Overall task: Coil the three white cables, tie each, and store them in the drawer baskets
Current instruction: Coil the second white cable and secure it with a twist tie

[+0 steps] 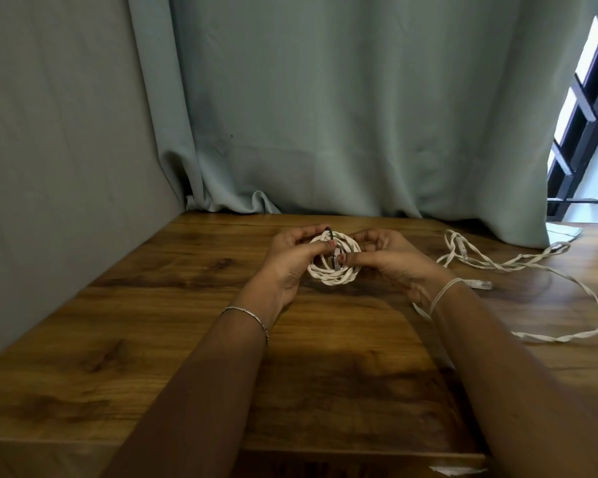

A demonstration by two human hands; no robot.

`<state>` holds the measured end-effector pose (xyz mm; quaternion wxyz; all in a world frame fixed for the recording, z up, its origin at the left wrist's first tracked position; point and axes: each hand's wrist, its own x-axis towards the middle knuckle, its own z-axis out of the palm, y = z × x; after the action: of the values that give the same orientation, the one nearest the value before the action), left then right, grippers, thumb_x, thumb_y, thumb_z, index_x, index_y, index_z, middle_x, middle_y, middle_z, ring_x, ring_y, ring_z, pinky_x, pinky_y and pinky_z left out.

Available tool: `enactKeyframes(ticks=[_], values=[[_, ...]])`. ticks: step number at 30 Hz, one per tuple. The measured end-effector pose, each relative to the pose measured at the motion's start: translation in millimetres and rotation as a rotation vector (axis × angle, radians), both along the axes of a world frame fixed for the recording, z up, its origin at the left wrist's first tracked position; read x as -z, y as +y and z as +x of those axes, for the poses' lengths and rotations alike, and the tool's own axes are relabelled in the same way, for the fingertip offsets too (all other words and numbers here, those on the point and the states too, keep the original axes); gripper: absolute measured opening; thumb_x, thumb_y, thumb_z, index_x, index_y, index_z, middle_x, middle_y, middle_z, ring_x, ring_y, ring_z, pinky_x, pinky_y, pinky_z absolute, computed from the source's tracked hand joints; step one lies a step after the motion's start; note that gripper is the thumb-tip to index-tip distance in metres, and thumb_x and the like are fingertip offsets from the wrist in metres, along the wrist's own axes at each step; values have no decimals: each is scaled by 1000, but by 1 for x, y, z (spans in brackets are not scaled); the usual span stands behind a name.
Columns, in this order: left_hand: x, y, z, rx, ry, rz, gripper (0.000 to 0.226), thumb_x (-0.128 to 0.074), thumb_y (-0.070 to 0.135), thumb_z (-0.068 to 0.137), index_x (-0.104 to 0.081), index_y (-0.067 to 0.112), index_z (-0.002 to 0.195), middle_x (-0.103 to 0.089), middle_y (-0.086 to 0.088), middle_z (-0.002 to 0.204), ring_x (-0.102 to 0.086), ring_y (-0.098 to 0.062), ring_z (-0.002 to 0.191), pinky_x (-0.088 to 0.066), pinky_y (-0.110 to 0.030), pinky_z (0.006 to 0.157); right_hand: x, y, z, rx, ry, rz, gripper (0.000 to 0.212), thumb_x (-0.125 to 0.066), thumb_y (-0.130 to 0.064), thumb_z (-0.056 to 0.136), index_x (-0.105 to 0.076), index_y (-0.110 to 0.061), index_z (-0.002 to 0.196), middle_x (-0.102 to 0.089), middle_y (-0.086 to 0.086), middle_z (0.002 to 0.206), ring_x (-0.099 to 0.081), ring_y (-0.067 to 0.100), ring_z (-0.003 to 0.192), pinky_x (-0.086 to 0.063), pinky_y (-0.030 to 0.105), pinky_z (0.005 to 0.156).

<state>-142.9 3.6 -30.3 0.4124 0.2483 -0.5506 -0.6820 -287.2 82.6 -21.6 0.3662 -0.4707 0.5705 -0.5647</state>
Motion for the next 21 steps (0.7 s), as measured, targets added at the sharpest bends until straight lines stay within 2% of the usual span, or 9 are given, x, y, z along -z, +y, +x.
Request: enactKeyframes(ticks=[5, 8, 13, 16, 18, 21], values=[[-1, 0, 3, 47, 72, 84, 28, -68, -10, 77, -67, 4, 101, -71, -16, 97, -70, -24, 83, -60, -32, 75, -1, 0, 0, -31, -14, -25, 36, -74, 6, 75, -62, -2, 107, -74, 12, 87, -71, 20, 76, -59, 26, 70], [-2, -1, 3, 60, 91, 135, 23, -68, -9, 78, -67, 5, 97, -71, -16, 91, -69, -23, 78, -59, -31, 71, 0, 0, 2, -33, 49, -32, 46, -76, 7, 72, -60, -1, 114, -71, 13, 99, -70, 20, 83, -59, 28, 73], [-1, -2, 3, 50, 68, 154, 21, -66, -8, 79, -65, 2, 97, -70, -16, 89, -68, -24, 76, -59, -32, 68, 1, 0, 4, -4, 190, -129, 46, -81, 6, 66, -59, -8, 105, -66, 7, 103, -68, 18, 87, -59, 31, 74], [0, -4, 3, 32, 65, 161, 18, -67, -9, 79, -66, 4, 92, -70, -16, 88, -68, -24, 76, -58, -32, 69, 1, 0, 5, 7, 286, -195, 49, -85, 2, 62, -60, -10, 102, -65, 3, 100, -63, 12, 85, -56, 24, 68], [0, -5, 3, 28, 68, 169, 18, -67, -8, 79, -66, 5, 91, -70, -16, 88, -69, -24, 76, -58, -33, 70, 1, 1, 6, 11, 329, -239, 44, -86, 0, 61, -63, -12, 97, -65, 7, 99, -62, 7, 83, -52, 20, 64], [0, -4, 3, 32, 73, 174, 17, -67, -7, 79, -66, 5, 91, -70, -15, 89, -69, -25, 78, -58, -35, 74, 0, 1, 8, 4, 394, -292, 36, -86, -4, 61, -67, -16, 89, -67, 11, 98, -62, 12, 86, -51, 19, 64]])
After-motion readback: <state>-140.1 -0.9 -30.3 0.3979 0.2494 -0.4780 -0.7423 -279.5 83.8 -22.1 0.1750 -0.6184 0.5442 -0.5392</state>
